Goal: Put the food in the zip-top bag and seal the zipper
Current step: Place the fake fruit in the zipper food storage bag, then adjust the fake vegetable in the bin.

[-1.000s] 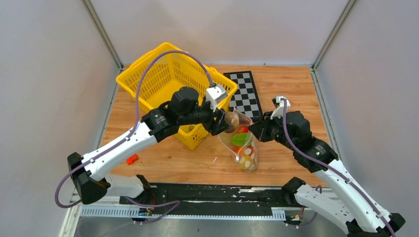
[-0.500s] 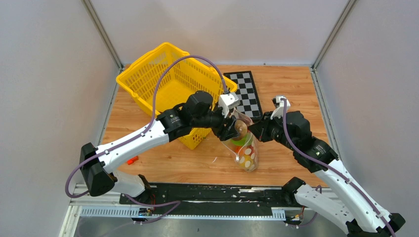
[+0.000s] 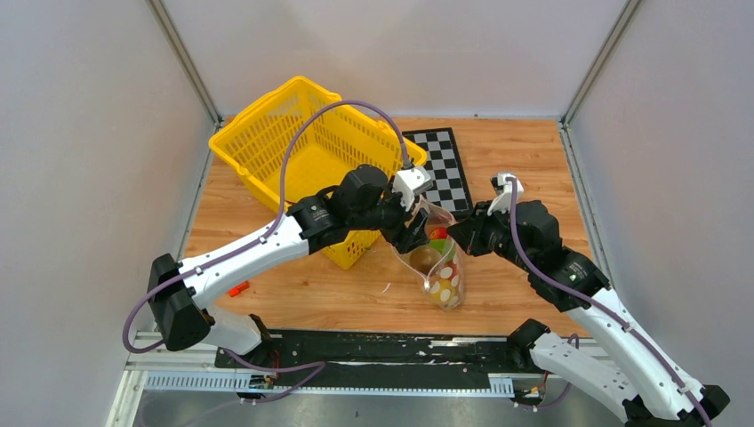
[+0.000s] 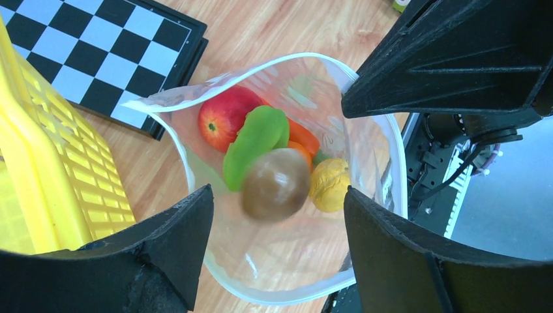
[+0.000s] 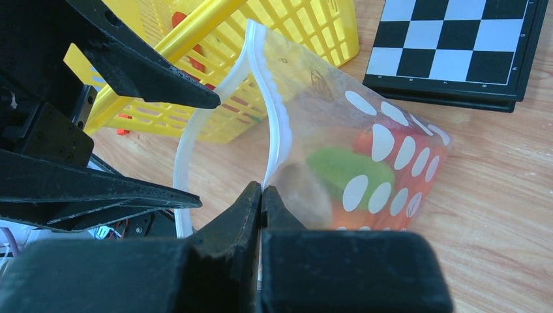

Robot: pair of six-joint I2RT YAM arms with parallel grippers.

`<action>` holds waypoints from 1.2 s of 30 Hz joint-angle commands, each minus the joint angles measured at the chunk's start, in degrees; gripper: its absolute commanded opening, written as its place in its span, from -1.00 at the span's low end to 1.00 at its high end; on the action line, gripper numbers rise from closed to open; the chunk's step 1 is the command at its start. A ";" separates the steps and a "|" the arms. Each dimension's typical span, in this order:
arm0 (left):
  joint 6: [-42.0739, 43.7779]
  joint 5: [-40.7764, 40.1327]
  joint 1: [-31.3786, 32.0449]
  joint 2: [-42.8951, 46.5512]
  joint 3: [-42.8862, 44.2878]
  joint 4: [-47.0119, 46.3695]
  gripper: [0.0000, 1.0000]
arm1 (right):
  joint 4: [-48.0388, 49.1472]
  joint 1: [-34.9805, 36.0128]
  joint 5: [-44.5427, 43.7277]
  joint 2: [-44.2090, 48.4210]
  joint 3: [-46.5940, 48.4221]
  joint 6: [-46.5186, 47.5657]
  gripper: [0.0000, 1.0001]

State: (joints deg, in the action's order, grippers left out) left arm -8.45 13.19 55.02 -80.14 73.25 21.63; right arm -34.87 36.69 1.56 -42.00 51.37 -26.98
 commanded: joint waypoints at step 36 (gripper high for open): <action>-27.36 -34.92 -26.12 0.20 9.92 11.17 1.00 | 3.49 0.21 0.63 1.08 -0.24 -0.51 -1.00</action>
State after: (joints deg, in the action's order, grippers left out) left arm -22.94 -18.15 35.09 -74.61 77.38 28.60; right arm -34.81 36.69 1.58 -41.47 51.22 -26.98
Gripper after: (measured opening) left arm 0.999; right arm 0.014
